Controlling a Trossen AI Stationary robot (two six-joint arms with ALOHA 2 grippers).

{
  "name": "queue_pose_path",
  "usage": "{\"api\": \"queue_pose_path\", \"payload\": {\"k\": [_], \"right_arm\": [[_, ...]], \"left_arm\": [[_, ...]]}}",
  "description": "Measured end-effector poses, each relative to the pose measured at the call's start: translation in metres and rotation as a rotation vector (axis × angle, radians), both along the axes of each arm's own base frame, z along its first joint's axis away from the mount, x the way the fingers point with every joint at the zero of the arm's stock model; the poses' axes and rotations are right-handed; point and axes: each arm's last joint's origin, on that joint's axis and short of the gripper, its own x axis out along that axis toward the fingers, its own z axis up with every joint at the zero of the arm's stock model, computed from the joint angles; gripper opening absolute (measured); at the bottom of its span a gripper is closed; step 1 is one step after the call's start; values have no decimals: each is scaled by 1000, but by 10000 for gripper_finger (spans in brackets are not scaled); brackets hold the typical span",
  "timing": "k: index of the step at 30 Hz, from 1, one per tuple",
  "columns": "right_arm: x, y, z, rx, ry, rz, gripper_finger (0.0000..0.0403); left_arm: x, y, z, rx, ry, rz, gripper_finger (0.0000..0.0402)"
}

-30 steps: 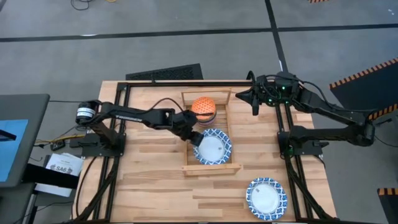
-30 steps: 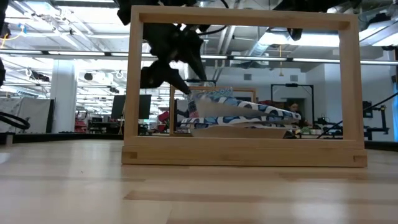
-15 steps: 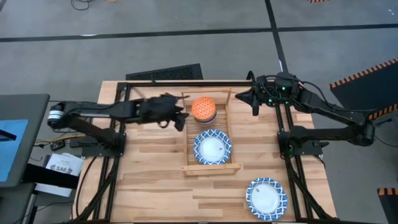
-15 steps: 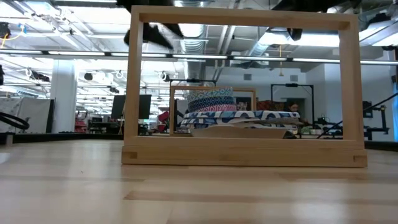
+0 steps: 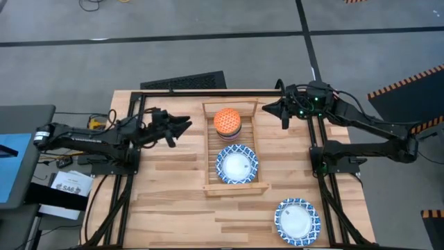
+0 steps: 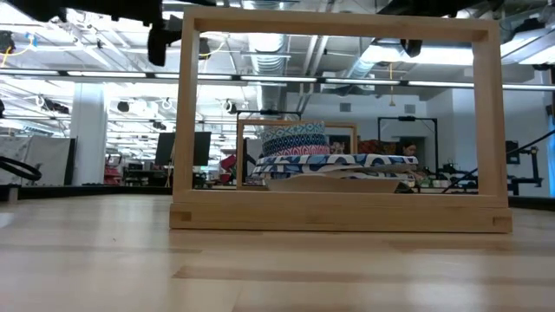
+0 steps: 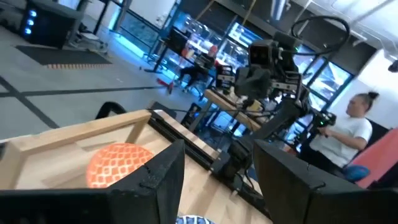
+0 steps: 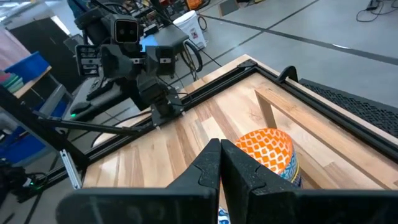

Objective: Place and stack bowls onto a shelf
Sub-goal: Stack the blue white bowl on top of the blue white bowl on the shelf

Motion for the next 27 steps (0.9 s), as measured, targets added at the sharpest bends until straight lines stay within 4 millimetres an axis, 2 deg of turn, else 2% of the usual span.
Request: {"api": "queue_pose_path", "payload": {"k": [3, 7, 10, 14, 18, 22, 27], "right_arm": [[0, 0, 0, 5, 0, -2, 35], [-3, 3, 6, 98, 32, 30, 38], [-10, 9, 7, 206, 197, 55, 57], [-25, 27, -2, 371, 477, 114, 105], [-38, 54, -23, 531, 739, 199, 166], [-41, 81, -47, 587, 884, 269, 219], [-41, 108, -84, 609, 1007, 282, 245]], "left_arm": [[-4, 0, 2, 4, -8, 13, 172], [-6, 0, 3, 21, -2, 15, 172], [-5, 0, 1, 20, 10, 15, 172], [-5, 0, -1, 9, 27, 14, 172], [-5, 0, -1, 7, 27, 14, 171], [-5, 1, -1, 5, 27, 30, 171], [-5, 1, -1, -5, 24, 34, 171]]}}
